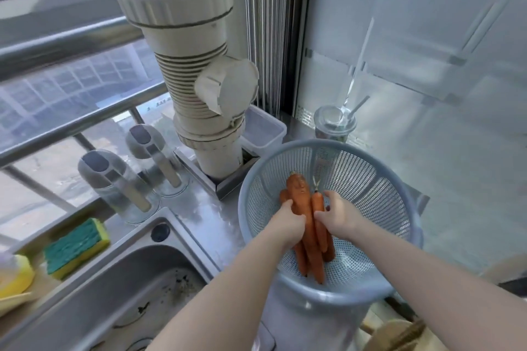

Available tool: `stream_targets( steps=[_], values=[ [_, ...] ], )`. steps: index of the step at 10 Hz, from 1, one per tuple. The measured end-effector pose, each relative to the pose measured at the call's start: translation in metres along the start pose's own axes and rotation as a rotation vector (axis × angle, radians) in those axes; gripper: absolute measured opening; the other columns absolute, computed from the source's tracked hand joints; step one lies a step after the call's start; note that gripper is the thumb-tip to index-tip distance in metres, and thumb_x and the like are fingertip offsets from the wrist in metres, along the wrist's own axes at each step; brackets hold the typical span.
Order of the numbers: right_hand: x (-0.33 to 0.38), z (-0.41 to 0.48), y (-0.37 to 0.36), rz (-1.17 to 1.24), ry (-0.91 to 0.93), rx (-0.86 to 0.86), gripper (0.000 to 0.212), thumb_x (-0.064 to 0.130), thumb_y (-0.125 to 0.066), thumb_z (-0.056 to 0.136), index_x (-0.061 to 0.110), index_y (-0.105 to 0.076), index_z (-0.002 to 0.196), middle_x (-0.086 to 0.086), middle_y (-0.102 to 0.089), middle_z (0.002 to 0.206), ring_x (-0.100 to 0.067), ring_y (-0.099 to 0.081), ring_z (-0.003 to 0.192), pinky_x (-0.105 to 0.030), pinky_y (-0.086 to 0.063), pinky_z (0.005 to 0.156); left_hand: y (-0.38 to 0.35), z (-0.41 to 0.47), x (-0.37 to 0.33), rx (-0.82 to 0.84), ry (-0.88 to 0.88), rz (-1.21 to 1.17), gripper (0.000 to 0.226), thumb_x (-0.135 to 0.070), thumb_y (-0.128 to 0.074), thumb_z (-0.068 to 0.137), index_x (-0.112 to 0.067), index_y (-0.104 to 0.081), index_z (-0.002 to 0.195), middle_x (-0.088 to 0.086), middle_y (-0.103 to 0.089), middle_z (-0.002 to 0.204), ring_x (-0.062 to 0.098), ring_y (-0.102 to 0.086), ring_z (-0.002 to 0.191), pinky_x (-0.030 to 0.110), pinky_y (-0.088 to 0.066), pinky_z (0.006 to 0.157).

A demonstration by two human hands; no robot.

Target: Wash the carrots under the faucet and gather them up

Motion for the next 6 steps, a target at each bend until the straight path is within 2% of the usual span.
stream_targets(
  steps=[1, 2, 3, 4, 5, 6],
  values=[
    [-0.001, -0.006, 0.001, -0.057, 0.017, 0.024, 0.061, 0.02, -0.055, 0.093, 0.005, -0.028, 0.145, -0.017, -0.045, 0.143, -0.029, -0.046, 0.129, -0.033, -0.038, 0.105, 0.014, -0.012, 0.001, -0.019, -0.083, -0.024, 0.047, -0.019, -0.043, 0.096, -0.018, -0.037, 0.142, 0.001, -0.05, 0.13, 0.02, -0.052, 0.111, 0.035, -0.046, 0.097],
    [0.009, -0.021, 0.004, -0.112, 0.068, 0.005, 0.044, 0.021, -0.056, 0.092, 0.011, -0.049, 0.135, -0.01, -0.056, 0.133, -0.026, -0.054, 0.121, -0.031, -0.041, 0.099, 0.03, -0.033, -0.004, -0.09, -0.194, -0.02, 0.038, -0.018, -0.044, 0.095, -0.017, -0.048, 0.133, 0.0, -0.059, 0.122, 0.016, -0.058, 0.102, 0.032, -0.048, 0.092],
    [0.035, -0.042, 0.004, -0.131, 0.219, -0.097, 0.027, 0.029, -0.06, 0.087, 0.023, -0.065, 0.113, 0.002, -0.066, 0.115, -0.016, -0.06, 0.106, -0.027, -0.046, 0.09, 0.054, -0.066, -0.001, -0.201, -0.281, -0.096, 0.024, -0.02, -0.048, 0.093, -0.023, -0.057, 0.115, -0.004, -0.063, 0.103, 0.014, -0.064, 0.093, 0.034, -0.053, 0.087],
    [0.078, -0.077, -0.008, -0.099, 0.456, -0.125, 0.014, 0.024, -0.067, 0.08, 0.021, -0.058, 0.071, 0.01, -0.057, 0.07, -0.005, -0.052, 0.068, -0.011, -0.035, 0.059, 0.085, -0.108, 0.024, -0.389, -0.332, -0.069, 0.008, -0.023, -0.057, 0.087, -0.024, -0.051, 0.081, -0.007, -0.056, 0.078, 0.013, -0.054, 0.07, 0.026, -0.047, 0.061],
    [0.111, -0.109, -0.054, -0.158, 0.606, 0.015, 0.032, 0.006, -0.061, 0.072, 0.02, -0.039, 0.053, 0.006, -0.044, 0.056, -0.015, -0.043, 0.06, -0.019, -0.03, 0.052, 0.113, -0.146, 0.083, -0.561, -0.247, 0.133, 0.024, -0.01, -0.054, 0.078, -0.018, -0.037, 0.064, -0.004, -0.043, 0.064, 0.016, -0.041, 0.062, 0.02, -0.029, 0.05],
    [0.125, -0.134, -0.114, -0.358, 0.645, 0.238, 0.031, 0.003, -0.055, 0.069, 0.021, -0.038, 0.05, 0.005, -0.044, 0.056, -0.02, -0.047, 0.068, -0.027, -0.034, 0.056, 0.129, -0.178, 0.142, -0.576, -0.023, 0.295, 0.025, -0.004, -0.051, 0.073, -0.02, -0.038, 0.057, -0.002, -0.05, 0.065, 0.022, -0.051, 0.073, 0.021, -0.033, 0.052]
  ],
)
Point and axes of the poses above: each hand's wrist, its own z-axis towards the middle knuckle, its own y-axis out of the back of the hand, x = y × z, the point moved 1 cm from there along z, towards the middle knuckle
